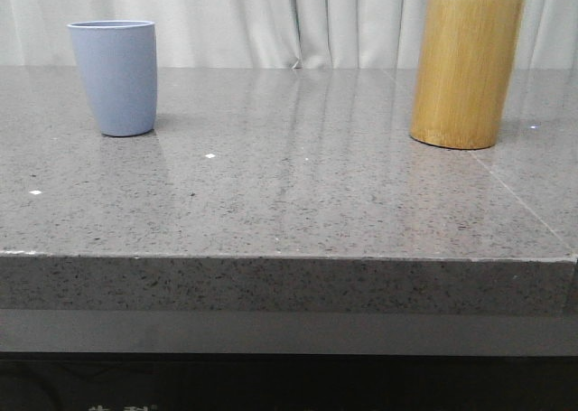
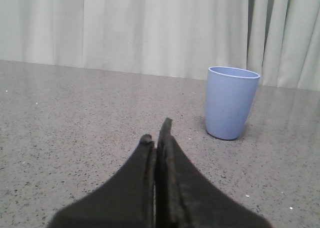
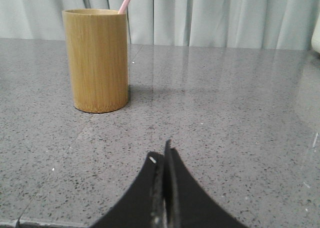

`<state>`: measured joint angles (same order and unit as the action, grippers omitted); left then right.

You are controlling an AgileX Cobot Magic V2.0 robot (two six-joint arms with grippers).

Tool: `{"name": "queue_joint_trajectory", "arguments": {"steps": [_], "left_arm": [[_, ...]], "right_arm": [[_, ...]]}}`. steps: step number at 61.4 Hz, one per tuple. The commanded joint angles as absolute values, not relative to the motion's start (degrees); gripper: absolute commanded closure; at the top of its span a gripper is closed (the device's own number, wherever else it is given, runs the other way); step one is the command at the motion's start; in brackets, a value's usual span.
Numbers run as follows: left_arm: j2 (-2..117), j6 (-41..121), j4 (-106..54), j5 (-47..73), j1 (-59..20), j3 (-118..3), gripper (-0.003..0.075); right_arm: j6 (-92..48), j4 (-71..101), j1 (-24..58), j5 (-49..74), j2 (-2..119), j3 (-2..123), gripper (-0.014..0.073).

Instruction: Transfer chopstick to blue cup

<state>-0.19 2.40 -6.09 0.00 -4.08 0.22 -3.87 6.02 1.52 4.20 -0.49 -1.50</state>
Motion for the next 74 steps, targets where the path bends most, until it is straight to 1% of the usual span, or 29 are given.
{"name": "queue_joint_trajectory", "arguments": {"steps": [1, 8, 15, 21, 26, 39, 48, 55, 74], "left_arm": [[-1.5, 2.1, -6.1, -5.1, -4.0, 0.8, 0.0739], [-1.5, 2.1, -6.7, -4.9, -4.0, -0.4, 0.0739], [-1.3, 2.1, -7.5, -2.6, -4.0, -6.0, 0.0739], [-0.7, 2.1, -7.5, 3.8, -4.0, -13.4, 0.0739], [1.6, 2.1, -7.5, 11.9, -4.0, -21.3, 0.0739], [15.0, 2.4, -7.1, 29.6, -4.0, -41.0, 0.0739], [25.6, 2.4, -7.1, 39.0, -4.0, -51.8, 0.0739], [31.9, 2.4, -7.1, 41.9, -4.0, -55.6, 0.0739], [41.4, 2.4, -7.2, 42.3, -4.0, -55.0, 0.0739]], "right_arm": [[-4.3, 6.2, 1.3, -0.7, -1.8, -1.3, 0.066], [-4.3, 6.2, 1.3, -0.6, -1.8, -0.5, 0.066], [-4.3, 7.4, 1.3, 1.4, -1.8, 4.3, 0.066], [-4.3, 7.4, 1.3, 6.1, -1.5, 11.8, 0.066], [-4.3, 7.3, 1.3, 11.2, -0.1, 18.6, 0.066], [-4.3, 3.8, 1.3, 25.2, 9.5, 34.8, 0.066], [-4.3, 3.7, 1.3, 32.2, 18.0, 42.6, 0.066], [-4.3, 3.7, 1.3, 35.3, 24.3, 45.7, 0.066], [-4.3, 4.7, 1.3, 38.3, 34.9, 45.9, 0.066]]}}
